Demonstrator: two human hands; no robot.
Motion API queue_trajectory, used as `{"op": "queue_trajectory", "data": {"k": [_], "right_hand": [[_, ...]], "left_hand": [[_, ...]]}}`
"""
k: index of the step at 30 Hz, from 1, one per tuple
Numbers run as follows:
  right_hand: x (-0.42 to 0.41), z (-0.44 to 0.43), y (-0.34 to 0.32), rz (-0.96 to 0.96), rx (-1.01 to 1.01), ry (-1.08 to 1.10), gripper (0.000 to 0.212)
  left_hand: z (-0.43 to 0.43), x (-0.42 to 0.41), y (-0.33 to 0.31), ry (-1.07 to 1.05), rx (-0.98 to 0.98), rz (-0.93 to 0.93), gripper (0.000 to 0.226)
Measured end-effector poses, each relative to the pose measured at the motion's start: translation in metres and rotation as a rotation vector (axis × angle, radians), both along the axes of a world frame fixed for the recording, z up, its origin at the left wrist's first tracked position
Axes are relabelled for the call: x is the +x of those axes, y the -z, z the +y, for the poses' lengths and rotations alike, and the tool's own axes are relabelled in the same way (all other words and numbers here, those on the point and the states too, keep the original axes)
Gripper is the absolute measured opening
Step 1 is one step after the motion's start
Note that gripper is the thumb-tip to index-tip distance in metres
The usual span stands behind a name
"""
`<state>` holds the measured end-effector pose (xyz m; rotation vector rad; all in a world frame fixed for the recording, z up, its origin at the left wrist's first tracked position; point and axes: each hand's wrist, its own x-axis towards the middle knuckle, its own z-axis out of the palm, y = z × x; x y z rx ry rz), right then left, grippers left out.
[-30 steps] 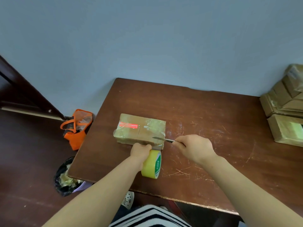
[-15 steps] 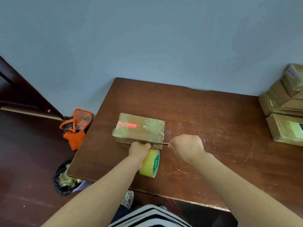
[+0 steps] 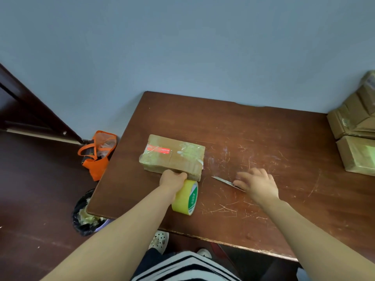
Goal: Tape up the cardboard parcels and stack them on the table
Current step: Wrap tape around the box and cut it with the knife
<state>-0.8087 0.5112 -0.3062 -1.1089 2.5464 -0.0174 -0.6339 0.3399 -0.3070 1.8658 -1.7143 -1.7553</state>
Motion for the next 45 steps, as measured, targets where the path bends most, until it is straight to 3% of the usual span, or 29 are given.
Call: {"op": "queue_trajectory", "data": {"k": [2,4,6,10,13,17,21,23,30,32,33,35,37,40,42,45], "right_hand": [[0.015,-0.023,-0.007,-0.063,-0.297,-0.024,0.034],[0.034,-0.056,-0.013,-0.209,-0.430,-0.217,0.038],[0.051,-0.087,-0.013,-0.244,-0.342,-0.441,0.047],[0.054,-0.109,0.005,-0.027,-0.104,-0.661,0.054],[0.053,-0.108,0.012,-0.031,-0.100,-0.692,0.056],[0.054,-0.107,0.018,0.000,-0.180,-0.665,0.063],[0.067,-0.107,0.024,0.111,-0.310,-0.619,0.059],[0.072,-0.107,0.026,0.142,-0.361,-0.607,0.058],[0.055,-0.107,0.031,-0.114,-0.285,-0.707,0.083],[0.050,-0.109,0.014,-0.450,-0.369,-0.543,0.079],[0.048,-0.107,0.004,-0.676,-0.473,-0.298,0.073],[0.046,-0.096,-0.016,-0.936,-0.708,0.194,0.047],[0.047,-0.084,-0.029,-0.970,-0.739,0.431,0.020],[0.053,-0.066,-0.037,-0.935,-0.668,0.437,0.026],[0.053,-0.063,-0.039,-0.884,-0.784,0.476,0.018],[0.051,-0.058,-0.046,-0.742,-0.912,0.525,0.023]], "left_hand": [[-0.001,-0.001,0.000,0.002,-0.001,-0.005,0.016],[-0.001,-0.001,0.001,-0.001,-0.005,-0.008,0.017],[-0.001,-0.001,0.000,-0.007,-0.022,-0.012,0.021],[-0.002,0.001,-0.001,0.046,-0.056,-0.018,0.018],[-0.004,0.010,-0.001,0.109,-0.080,-0.077,0.029],[-0.010,0.023,-0.004,0.063,-0.046,-0.129,0.024],[-0.015,0.023,-0.013,0.016,-0.002,-0.057,0.011],[-0.017,0.022,-0.017,-0.013,0.002,-0.024,0.016],[-0.014,0.020,-0.032,-0.047,0.097,0.103,0.006],[-0.011,0.018,-0.037,-0.015,0.117,0.154,0.006],[-0.010,0.017,-0.039,0.001,0.117,0.179,0.011],[-0.007,0.011,-0.045,0.033,0.101,0.197,0.016],[-0.004,0.001,-0.051,0.057,0.079,0.219,0.015],[0.004,-0.016,-0.058,0.112,0.038,0.256,0.010],[0.009,-0.027,-0.062,0.142,0.011,0.273,0.012],[0.016,-0.042,-0.065,0.201,-0.019,0.293,0.004]]}}
